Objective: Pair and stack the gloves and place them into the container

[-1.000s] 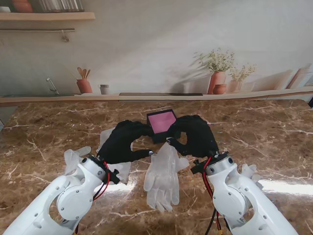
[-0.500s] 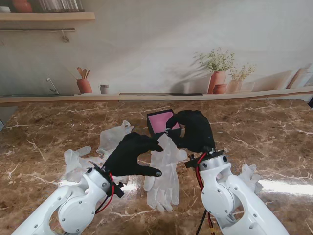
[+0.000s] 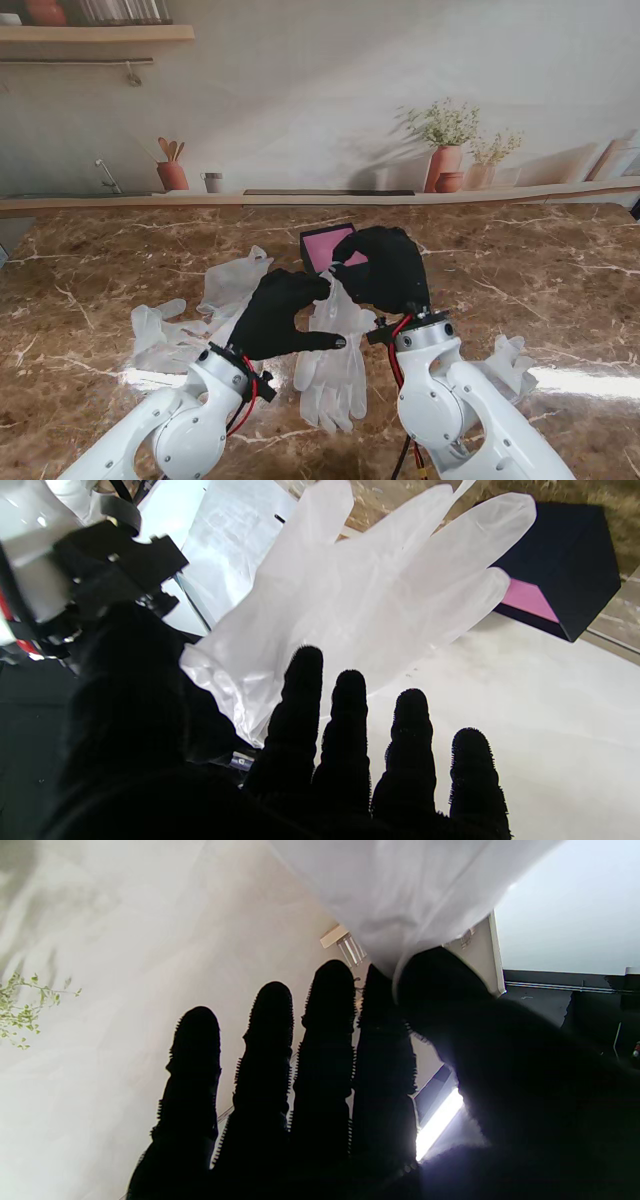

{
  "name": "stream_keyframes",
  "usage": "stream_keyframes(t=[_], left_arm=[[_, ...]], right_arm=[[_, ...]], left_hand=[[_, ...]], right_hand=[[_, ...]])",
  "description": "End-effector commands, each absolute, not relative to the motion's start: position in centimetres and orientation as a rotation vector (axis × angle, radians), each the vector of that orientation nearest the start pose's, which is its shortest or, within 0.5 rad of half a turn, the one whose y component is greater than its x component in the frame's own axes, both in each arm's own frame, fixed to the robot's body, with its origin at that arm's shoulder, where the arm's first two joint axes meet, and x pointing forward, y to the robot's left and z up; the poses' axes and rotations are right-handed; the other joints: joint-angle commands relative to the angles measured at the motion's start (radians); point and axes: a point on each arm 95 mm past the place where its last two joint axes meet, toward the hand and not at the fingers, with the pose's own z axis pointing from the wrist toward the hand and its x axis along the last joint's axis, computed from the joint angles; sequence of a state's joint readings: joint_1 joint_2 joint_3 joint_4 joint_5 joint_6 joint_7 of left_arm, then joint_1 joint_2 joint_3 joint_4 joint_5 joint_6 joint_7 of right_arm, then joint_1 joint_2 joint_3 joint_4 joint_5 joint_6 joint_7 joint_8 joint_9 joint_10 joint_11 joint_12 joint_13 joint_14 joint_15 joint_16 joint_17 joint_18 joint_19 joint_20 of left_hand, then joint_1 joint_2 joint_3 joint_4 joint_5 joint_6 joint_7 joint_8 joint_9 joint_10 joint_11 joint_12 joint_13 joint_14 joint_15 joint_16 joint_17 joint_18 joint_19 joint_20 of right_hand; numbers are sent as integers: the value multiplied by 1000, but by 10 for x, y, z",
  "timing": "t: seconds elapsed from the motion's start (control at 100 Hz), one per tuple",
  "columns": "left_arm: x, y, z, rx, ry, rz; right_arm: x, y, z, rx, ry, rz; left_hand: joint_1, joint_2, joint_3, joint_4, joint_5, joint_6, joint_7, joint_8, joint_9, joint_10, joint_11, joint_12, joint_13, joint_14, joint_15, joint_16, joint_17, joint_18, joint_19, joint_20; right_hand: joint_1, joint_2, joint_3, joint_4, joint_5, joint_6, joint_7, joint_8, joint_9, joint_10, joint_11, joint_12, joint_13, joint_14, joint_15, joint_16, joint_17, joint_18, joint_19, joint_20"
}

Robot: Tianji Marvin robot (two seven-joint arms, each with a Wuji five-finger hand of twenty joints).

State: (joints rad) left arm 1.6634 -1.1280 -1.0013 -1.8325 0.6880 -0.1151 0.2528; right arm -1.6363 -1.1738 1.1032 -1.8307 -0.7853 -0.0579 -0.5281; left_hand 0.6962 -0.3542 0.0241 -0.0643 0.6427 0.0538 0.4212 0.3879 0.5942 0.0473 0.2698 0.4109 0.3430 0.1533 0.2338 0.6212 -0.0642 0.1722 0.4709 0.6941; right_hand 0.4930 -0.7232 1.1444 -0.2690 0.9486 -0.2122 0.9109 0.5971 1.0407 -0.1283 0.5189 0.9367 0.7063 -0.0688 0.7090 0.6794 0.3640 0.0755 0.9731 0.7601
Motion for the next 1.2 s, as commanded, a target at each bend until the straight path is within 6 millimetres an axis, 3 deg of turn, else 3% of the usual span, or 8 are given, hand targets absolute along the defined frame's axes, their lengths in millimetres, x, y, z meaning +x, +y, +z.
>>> stream_keyframes(t=[0.0, 0.14, 0.23, 0.49, 0.63, 0.73, 0.92, 1.19], left_arm=[[325, -118, -283, -1279, 1260, -2178], [327, -118, -283, -1273, 1173, -2206], [328, -116, -282, -1270, 1146, -2214], [329, -102, -271, -1252, 1183, -2214], [329, -97, -263, -1221, 1282, -2215], [330, -94, -259, -1194, 1345, -2218], [331, -92, -252, -1151, 1446, -2219], [330, -91, -250, -1146, 1490, -2203]], right_arm=[[351, 76, -242, 1081, 853, 2123], [351, 71, -244, 1088, 842, 2104], [350, 66, -246, 1094, 837, 2084], [337, 51, -251, 1155, 813, 2024], [328, 41, -254, 1165, 825, 2042], [322, 31, -256, 1185, 886, 2069], [319, 17, -263, 1205, 1062, 2090], [319, 21, -278, 1283, 1233, 2131]], left_hand=[[94, 48, -3, 28, 35, -66, 85, 66, 60, -8, 41, 25, 57, 16, 36, 28, -15, 12, 48, 31], [181, -59, 430, -89, 114, -214, 412, 164, 253, -29, 152, 174, 175, 30, 123, 80, -13, 14, 167, 31], [176, -41, 524, -102, 136, -222, 464, 169, 319, -32, 147, 295, 210, 37, 160, 94, -10, 15, 195, 22], [234, 41, 446, -97, 150, -203, 451, 191, 425, 1, 190, 256, 329, 71, 278, 145, 21, 51, 284, 13], [312, 106, 306, -82, 132, -202, 406, 342, 449, -5, 228, 206, 342, 72, 299, 156, 22, 49, 309, -2], [336, 125, 257, -73, 121, -209, 398, 385, 464, -7, 238, 217, 343, 72, 299, 158, 22, 47, 309, -4], [356, 146, 209, -64, 103, -226, 394, 424, 468, -19, 239, 230, 338, 63, 294, 157, 19, 41, 304, -7], [363, 146, 193, -60, 110, -218, 388, 422, 480, -14, 243, 233, 343, 60, 294, 160, 15, 40, 302, -6]], right_hand=[[28, -1, 48, -17, 41, -1, 56, -3, 11, 3, 13, 21, 20, 2, 7, 19, 2, 4, 26, 18], [28, -6, 52, -14, 41, 1, 61, -7, 11, 6, 17, 22, 22, 4, 10, 21, 3, 6, 30, 16], [29, -9, 56, -12, 42, 2, 64, -9, 11, 7, 18, 22, 23, 5, 11, 22, 3, 6, 34, 15], [9, -12, 88, 15, 28, -25, 71, 13, 4, 5, 5, 1, 47, 14, -5, 11, 30, 10, 67, 9], [-33, -35, 66, 20, -34, -49, 6, 4, -59, 16, -94, -209, 49, 22, -120, -62, 29, 5, 69, -18], [-145, -12, -42, 145, -178, 86, -512, 57, -204, 22, -182, -395, -14, 26, -240, -120, -14, 8, 12, -24], [-289, -124, -117, 91, -474, 168, -804, -128, -405, 41, -358, -593, -113, 39, -477, -266, -54, 2, -108, -28], [-308, -213, -49, 63, -395, 189, -656, -97, -233, 28, -192, -469, -3, 53, -431, -204, -22, 24, -109, 31]])
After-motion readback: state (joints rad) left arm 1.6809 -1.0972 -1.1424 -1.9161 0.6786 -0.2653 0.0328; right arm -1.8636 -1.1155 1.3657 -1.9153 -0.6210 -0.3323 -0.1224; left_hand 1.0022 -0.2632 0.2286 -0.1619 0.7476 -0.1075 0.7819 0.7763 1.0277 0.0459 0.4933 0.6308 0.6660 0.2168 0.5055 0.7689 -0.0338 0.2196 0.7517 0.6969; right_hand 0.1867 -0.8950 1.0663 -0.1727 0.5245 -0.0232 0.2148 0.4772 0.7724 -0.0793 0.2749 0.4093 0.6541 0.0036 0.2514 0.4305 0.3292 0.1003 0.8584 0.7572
